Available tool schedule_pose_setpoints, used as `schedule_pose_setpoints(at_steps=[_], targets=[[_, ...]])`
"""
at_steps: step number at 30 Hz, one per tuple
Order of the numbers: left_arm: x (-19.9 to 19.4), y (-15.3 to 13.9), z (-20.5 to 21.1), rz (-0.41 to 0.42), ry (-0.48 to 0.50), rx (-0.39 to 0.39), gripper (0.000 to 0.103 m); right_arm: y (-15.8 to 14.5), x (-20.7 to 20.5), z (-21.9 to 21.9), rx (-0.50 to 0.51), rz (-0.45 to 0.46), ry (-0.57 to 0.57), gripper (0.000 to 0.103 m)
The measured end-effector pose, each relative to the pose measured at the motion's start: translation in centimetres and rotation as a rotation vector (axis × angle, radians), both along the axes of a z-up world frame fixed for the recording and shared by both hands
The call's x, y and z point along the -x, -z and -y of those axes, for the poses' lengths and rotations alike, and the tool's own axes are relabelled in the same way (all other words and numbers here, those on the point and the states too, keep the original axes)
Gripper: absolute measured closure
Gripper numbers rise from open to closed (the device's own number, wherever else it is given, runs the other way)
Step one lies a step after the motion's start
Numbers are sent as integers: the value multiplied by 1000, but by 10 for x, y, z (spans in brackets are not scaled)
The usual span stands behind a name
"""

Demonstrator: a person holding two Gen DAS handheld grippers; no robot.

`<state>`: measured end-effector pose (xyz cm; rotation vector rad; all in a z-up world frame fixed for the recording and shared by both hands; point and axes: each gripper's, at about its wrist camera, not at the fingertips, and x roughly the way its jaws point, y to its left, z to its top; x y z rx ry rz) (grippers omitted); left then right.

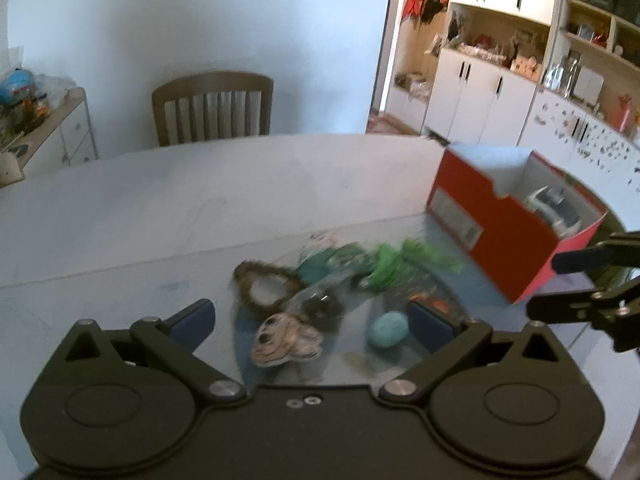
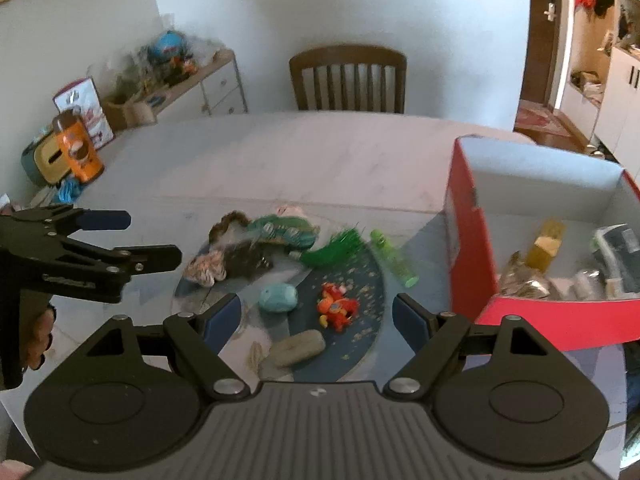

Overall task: Organize objects
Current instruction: 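Move the left gripper to the bunny plush while the right approaches the soap bar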

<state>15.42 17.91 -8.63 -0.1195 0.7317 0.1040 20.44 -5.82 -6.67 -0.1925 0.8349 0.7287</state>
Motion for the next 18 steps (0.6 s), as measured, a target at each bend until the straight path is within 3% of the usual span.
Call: schedule_pose_setpoints(at_steps=[9, 18], targets=[[-12, 42, -16, -78, -2, -2, 1, 39, -2, -30, 84, -42, -70, 20], [-21, 60, -18, -100, 28, -6, 1, 74, -5, -42, 164, -85, -118, 20]])
